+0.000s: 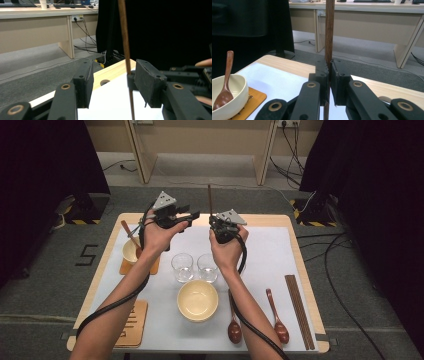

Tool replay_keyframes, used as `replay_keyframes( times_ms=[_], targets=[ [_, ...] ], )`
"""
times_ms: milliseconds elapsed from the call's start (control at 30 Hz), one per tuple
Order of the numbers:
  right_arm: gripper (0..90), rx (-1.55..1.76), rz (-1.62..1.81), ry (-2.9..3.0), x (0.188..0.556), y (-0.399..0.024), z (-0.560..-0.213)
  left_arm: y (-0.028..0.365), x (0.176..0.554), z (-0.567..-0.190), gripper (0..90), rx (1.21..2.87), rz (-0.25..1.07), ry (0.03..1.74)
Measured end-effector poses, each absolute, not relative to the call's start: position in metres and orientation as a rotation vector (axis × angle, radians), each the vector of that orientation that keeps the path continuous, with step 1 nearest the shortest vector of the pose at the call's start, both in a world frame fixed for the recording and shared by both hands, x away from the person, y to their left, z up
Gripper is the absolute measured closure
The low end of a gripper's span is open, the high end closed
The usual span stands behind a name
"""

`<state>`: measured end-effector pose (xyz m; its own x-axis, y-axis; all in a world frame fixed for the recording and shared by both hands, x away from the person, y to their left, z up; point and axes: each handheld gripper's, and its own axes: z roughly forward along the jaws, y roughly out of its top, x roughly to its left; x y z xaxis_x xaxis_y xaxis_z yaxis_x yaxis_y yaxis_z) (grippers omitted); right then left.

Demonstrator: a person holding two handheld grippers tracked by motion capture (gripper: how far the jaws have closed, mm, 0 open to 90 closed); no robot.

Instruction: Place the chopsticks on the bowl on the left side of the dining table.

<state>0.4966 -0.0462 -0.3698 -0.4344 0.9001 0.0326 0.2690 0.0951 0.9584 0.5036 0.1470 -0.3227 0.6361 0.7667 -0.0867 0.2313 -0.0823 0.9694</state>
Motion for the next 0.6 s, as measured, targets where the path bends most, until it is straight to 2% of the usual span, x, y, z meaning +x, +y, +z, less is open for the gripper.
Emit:
replay_keyframes(
  times_ms=[300,600],
  targets=[
    [84.9,1.131,1.355,1.787,0.495,-0.043,-0.370,0.128,0.514,-0.320,55.0,1.641,0.525,0.828],
    [85.0,1.109,1.347,1.788,0.492,-0.041,-0.368,0.119,0.523,-0.324,65.4,1.644,0.491,0.844]
  ],
)
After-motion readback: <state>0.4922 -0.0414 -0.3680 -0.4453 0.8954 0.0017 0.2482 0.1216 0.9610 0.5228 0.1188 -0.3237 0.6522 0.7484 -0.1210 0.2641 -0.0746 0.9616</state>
